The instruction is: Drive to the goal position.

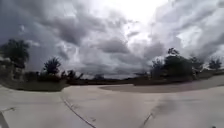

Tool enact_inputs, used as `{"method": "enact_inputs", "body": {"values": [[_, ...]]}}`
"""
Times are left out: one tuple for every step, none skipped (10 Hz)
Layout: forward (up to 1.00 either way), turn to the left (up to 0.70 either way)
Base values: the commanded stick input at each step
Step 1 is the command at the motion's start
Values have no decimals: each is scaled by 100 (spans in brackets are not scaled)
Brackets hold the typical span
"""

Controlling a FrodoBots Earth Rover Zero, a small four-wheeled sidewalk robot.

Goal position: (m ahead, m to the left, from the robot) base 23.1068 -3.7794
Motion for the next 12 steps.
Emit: {"method": "enact_inputs", "body": {"values": [[85,0],[85,32],[85,34],[85,34],[85,17],[85,0],[85,1],[85,14],[85,30],[85,34],[85,27],[85,2]]}}
